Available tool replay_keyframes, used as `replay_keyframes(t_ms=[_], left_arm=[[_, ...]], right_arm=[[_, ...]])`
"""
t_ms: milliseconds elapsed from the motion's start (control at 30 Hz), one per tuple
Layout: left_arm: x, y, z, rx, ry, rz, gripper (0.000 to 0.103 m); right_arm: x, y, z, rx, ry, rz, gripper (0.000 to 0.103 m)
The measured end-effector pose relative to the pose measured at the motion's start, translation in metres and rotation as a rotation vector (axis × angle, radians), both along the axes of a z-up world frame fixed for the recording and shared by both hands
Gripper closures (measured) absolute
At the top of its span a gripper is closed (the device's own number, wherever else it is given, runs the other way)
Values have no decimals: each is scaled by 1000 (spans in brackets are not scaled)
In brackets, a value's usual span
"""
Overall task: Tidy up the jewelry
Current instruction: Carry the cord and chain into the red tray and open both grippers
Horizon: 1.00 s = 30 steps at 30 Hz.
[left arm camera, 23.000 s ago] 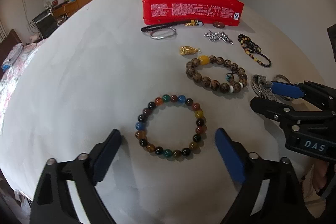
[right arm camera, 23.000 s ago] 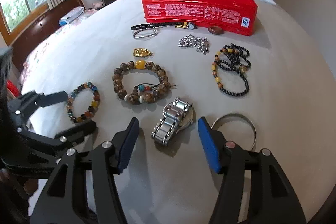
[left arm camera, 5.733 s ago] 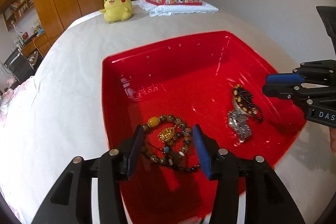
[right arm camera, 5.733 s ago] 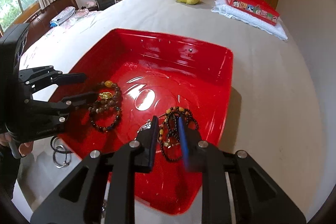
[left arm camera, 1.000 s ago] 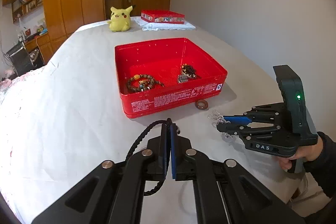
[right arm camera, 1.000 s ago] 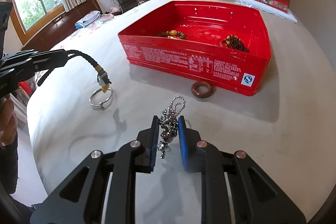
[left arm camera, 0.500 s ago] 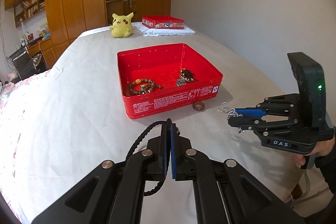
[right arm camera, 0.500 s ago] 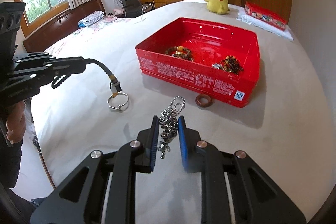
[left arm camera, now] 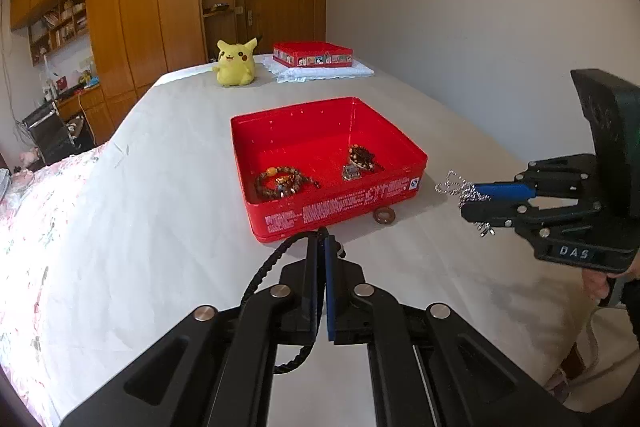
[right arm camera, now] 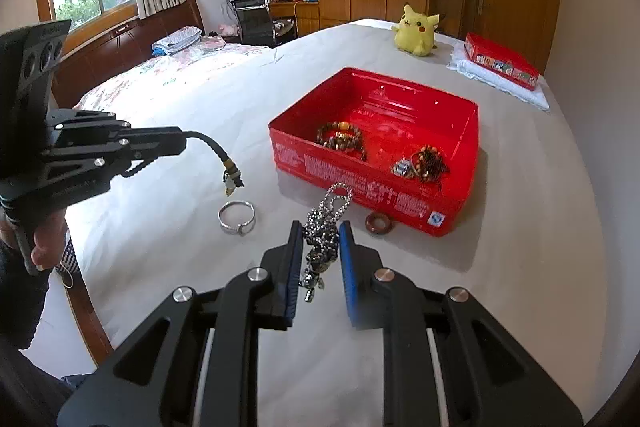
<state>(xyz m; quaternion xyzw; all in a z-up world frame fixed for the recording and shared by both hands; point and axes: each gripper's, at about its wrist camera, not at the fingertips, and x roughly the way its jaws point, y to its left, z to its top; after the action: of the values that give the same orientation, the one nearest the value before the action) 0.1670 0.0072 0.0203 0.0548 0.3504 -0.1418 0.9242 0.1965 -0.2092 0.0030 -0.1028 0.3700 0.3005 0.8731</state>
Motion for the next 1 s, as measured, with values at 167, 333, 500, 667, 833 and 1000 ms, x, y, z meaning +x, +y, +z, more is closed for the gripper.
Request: replay_keyframes(t_ms=[167, 333, 500, 667, 833, 1000], left_arm=[[8, -3, 6, 20, -12, -12, 100], [23, -6, 11, 34, -20, -24, 100], [44, -10, 19, 54, -34, -34, 100], [73, -10, 29, 53, -48, -38, 100], [105, -10, 32, 46, -43, -37, 100], [129, -12, 27, 37, -23, -40, 100]], right_arm=[[9, 0, 10, -6, -18, 0, 86], [17, 0, 18, -10, -32, -1, 86], [37, -1, 23, -4, -15, 0, 86], [68, -3, 27, 2, 5, -18, 86], [95, -2, 27, -5, 13, -37, 86], [123, 1, 23, -12, 27, -47, 86]])
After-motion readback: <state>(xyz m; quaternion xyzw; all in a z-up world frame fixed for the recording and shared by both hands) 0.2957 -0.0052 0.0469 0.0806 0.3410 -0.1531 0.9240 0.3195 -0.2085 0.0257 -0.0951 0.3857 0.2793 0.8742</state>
